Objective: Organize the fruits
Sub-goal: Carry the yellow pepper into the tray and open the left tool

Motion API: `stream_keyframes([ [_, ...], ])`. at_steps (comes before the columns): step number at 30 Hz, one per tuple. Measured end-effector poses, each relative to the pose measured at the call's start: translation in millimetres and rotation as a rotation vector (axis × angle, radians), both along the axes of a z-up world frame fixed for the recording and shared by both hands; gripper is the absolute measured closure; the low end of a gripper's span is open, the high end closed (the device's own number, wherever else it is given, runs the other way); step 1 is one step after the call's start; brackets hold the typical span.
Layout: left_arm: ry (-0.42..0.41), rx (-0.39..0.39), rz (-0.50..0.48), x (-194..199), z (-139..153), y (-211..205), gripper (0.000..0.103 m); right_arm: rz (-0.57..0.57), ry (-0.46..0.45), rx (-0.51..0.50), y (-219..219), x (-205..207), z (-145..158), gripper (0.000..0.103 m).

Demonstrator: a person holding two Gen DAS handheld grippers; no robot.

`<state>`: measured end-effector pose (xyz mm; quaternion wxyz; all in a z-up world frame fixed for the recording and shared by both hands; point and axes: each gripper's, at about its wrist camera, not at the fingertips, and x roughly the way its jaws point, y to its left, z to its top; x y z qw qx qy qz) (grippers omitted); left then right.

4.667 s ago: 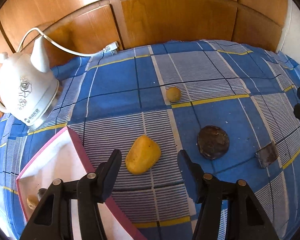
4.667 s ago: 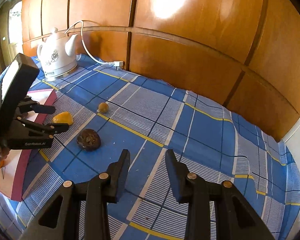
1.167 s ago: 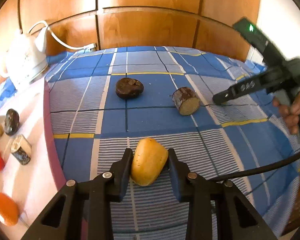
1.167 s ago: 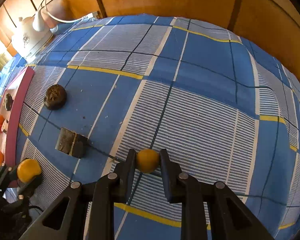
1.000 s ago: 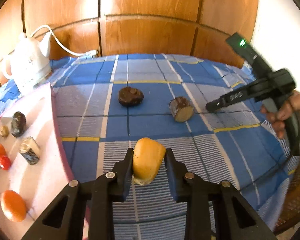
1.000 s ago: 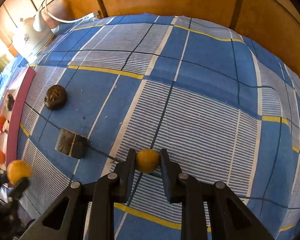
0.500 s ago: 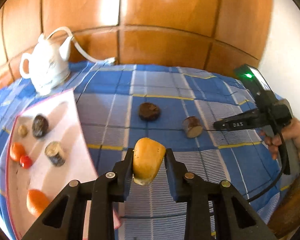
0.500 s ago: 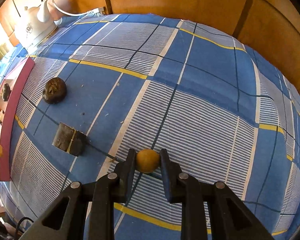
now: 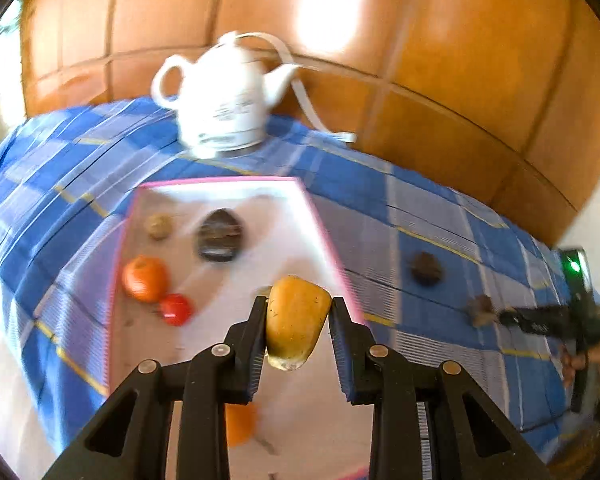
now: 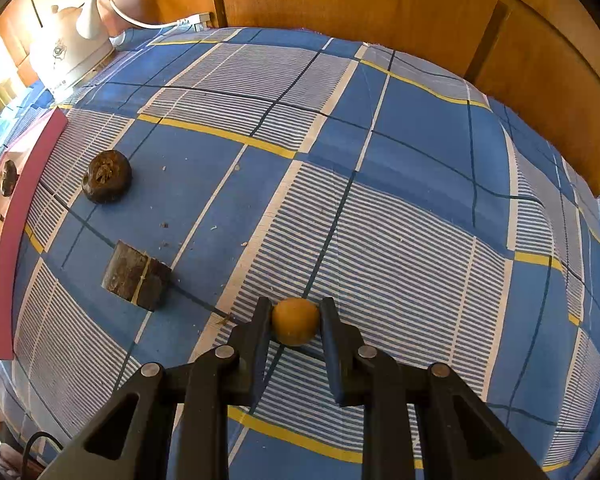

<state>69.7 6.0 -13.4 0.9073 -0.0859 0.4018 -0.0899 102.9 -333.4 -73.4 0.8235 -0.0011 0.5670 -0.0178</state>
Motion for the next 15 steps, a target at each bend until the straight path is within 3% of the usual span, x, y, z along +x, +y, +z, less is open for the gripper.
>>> stream_keyframes([
  [6, 0.036, -0.028, 0.07, 14.5, -7.9, 35.3, 0.073, 0.001, 0.0, -0.008, 4.8, -1.5, 0.8, 0.079],
  [15, 0.087, -0.02, 0.096, 49.3, -24.0, 39.6, 0.072, 0.0, 0.0, -0.005, 5.3, -2.5, 2.3, 0.079],
])
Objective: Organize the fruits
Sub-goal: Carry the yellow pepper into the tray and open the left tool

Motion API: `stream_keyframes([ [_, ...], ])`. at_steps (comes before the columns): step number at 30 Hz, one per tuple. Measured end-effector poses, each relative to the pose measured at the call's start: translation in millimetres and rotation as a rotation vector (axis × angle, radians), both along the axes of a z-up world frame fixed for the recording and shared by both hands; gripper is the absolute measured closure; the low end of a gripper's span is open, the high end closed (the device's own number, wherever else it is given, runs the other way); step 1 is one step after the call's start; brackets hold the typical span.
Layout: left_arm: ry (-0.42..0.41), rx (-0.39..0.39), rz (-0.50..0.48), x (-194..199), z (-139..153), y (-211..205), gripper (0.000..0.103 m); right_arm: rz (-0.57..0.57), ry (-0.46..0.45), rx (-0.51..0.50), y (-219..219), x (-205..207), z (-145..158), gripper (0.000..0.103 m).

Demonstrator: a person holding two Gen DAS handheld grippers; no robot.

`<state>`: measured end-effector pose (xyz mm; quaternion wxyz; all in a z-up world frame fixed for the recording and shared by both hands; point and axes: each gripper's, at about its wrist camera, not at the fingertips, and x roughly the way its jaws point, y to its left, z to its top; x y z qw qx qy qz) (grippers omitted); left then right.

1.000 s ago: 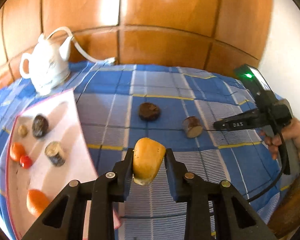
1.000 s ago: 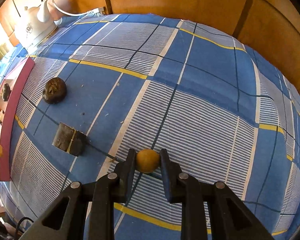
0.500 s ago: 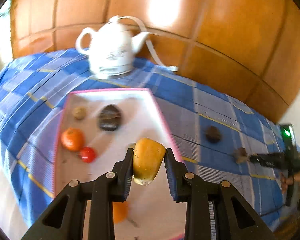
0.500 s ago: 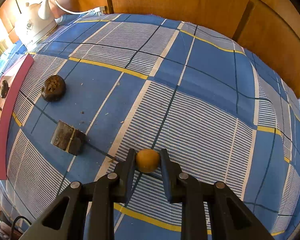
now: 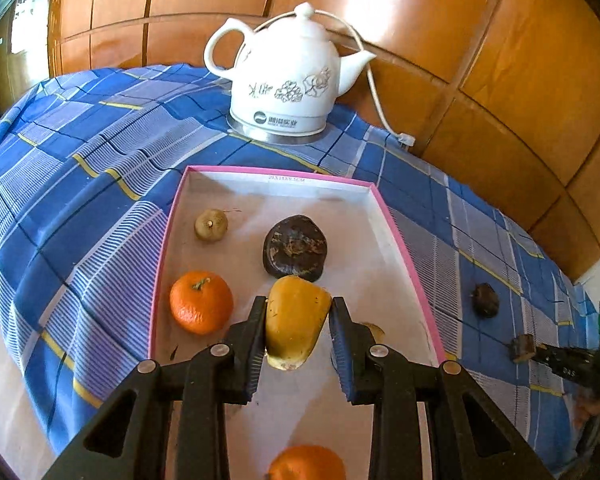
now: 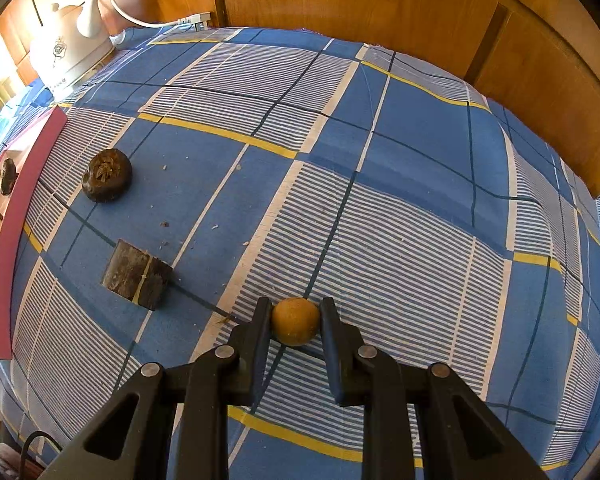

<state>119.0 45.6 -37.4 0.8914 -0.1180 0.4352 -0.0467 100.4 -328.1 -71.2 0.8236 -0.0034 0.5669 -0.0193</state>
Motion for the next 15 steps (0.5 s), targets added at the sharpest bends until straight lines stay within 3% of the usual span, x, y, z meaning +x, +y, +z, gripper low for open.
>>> stream_keyframes([
  [4, -0.005, 0.036, 0.002, 0.5, -1.9, -3.0, 0.066, 0.001, 0.0, -0.001, -0.5, -0.2, 0.3, 0.079],
  [6, -0.019, 0.048, 0.011, -2.6, -0.3, -1.8, 0.05, 0.0, 0.0, -0.002, -0.6, -0.4, 0.4, 0.079],
  [15, -0.07, 0.189, 0.069, -28.3, 18.2, -10.7, 0.047, 0.006, -0.001, -0.018, 1.8, 0.1, -0.8, 0.079],
])
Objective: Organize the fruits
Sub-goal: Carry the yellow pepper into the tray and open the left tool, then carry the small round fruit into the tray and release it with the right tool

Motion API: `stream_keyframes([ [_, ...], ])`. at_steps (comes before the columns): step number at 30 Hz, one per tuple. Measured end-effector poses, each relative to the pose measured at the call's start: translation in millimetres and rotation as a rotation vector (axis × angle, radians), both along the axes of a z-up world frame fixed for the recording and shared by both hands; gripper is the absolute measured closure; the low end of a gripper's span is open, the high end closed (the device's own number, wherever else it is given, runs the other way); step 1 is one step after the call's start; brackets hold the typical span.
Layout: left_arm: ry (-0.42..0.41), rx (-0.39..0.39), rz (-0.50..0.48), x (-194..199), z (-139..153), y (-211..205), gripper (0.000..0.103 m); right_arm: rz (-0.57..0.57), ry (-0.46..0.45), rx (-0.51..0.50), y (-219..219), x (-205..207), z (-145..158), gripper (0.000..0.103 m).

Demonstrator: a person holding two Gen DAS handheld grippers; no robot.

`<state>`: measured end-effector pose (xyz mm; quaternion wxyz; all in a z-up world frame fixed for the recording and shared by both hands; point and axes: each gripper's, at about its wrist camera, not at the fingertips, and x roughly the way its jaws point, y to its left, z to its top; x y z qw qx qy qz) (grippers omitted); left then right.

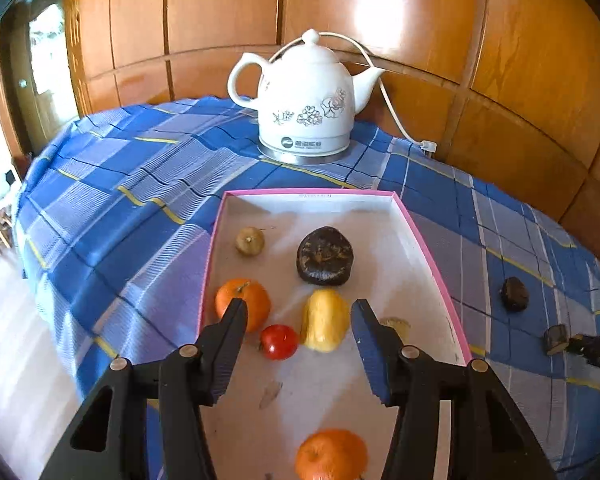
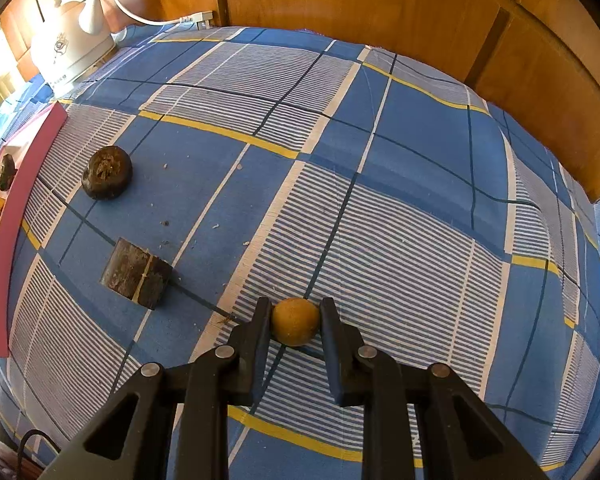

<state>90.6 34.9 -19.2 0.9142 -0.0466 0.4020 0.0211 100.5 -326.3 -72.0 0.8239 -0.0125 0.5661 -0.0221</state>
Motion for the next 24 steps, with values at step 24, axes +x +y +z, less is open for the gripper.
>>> stream_keyframes([
  [24, -0.077, 0.039, -0.046, -60.3, 29.2, -22.8, 0.03, 0.007, -0.009, -0.012, 3.4, -1.9, -0.5, 0.079],
])
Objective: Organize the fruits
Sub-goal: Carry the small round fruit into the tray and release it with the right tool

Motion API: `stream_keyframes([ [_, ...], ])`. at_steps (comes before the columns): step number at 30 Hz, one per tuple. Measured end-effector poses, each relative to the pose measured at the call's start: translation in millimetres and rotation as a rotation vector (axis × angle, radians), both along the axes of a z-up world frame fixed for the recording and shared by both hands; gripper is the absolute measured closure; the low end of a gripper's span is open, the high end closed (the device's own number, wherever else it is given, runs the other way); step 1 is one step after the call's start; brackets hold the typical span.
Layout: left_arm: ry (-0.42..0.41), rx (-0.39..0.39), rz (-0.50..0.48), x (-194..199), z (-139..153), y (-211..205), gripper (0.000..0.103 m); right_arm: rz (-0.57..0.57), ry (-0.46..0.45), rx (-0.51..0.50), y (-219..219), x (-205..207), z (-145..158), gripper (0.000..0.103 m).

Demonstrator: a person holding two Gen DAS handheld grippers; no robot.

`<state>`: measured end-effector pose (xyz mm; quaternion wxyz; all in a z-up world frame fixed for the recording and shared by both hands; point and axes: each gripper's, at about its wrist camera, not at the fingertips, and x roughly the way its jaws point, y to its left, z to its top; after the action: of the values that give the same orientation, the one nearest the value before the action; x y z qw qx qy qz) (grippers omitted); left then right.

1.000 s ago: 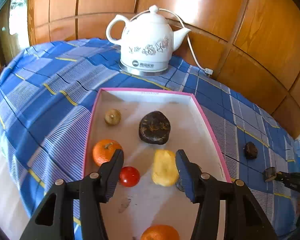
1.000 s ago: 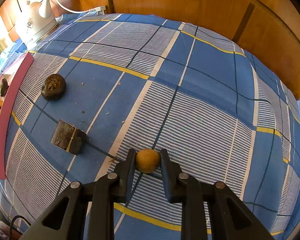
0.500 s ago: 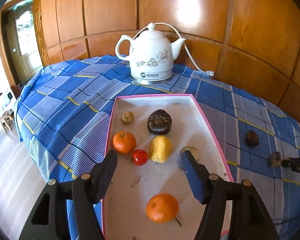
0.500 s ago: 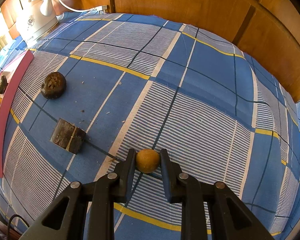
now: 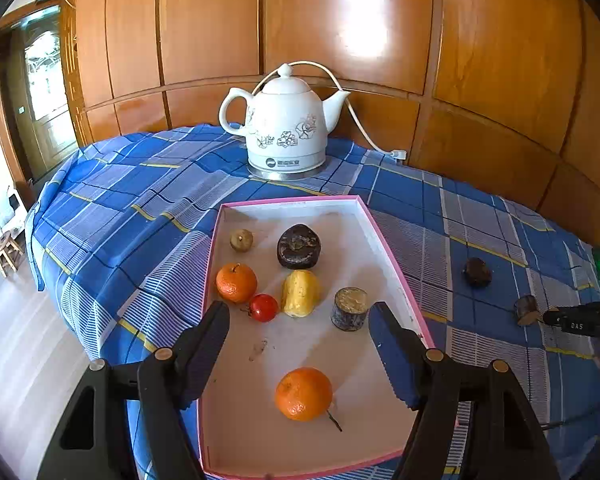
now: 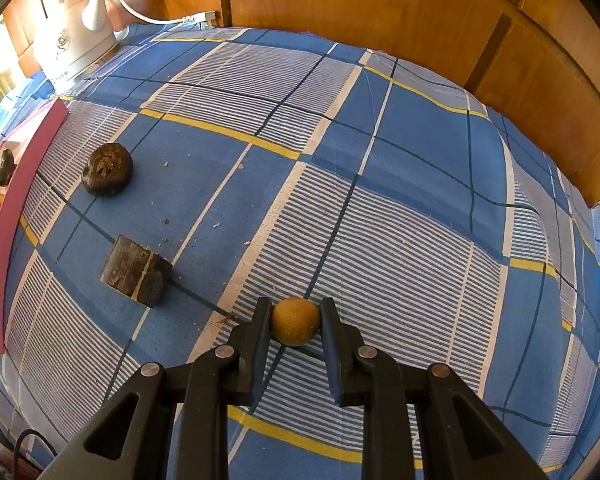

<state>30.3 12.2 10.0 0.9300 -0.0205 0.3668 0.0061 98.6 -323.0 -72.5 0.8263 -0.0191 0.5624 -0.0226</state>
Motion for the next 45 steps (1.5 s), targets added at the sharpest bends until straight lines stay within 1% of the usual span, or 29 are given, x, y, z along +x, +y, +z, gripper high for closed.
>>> stream_keyframes([
  [10, 0.019, -0.015, -0.003, 0.0, -3.9, -0.9, 0.028, 0.013, -0.005, -0.016, 2.9, -2.2, 0.2, 0.079],
  [15, 0.027, -0.017, 0.003, -1.6, -7.4, -1.0, 0.023, 0.015, -0.007, -0.018, 4.3, -4.0, 0.5, 0.079],
  [28, 0.037, -0.013, 0.03, -2.1, -13.0, 10.1, 0.023, 0.009, -0.01, -0.013, 2.3, -0.6, 2.3, 0.079],
  [31, 0.046, -0.015, 0.036, -2.2, -15.6, 14.1, 0.023, 0.001, -0.012, 0.004, 0.0, 1.1, 5.5, 0.079],
  [34, 0.052, -0.021, 0.044, -1.6, -17.5, 19.2, 0.023, 0.011, -0.039, 0.034, 4.2, 0.2, 18.9, 0.079],
  [35, 0.054, -0.023, 0.048, -1.6, -18.1, 21.7, 0.023, 0.021, -0.058, 0.054, 8.9, -0.2, 27.0, 0.079],
  [36, 0.053, -0.03, 0.055, -1.3, -18.6, 25.3, 0.023, 0.038, -0.076, 0.094, 16.0, -0.1, 36.1, 0.079],
  [38, 0.056, -0.044, 0.075, -0.7, -20.3, 32.2, 0.023, 0.09, -0.111, 0.153, 36.2, 0.8, 51.8, 0.079],
  [40, 0.057, -0.061, 0.088, -0.8, -21.5, 39.1, 0.023, 0.162, -0.132, 0.188, 65.0, 3.7, 63.5, 0.079],
  [45, 0.044, -0.062, 0.102, -5.1, -21.3, 49.0, 0.023, 0.31, -0.154, 0.299, 145.4, 18.4, 79.4, 0.079],
])
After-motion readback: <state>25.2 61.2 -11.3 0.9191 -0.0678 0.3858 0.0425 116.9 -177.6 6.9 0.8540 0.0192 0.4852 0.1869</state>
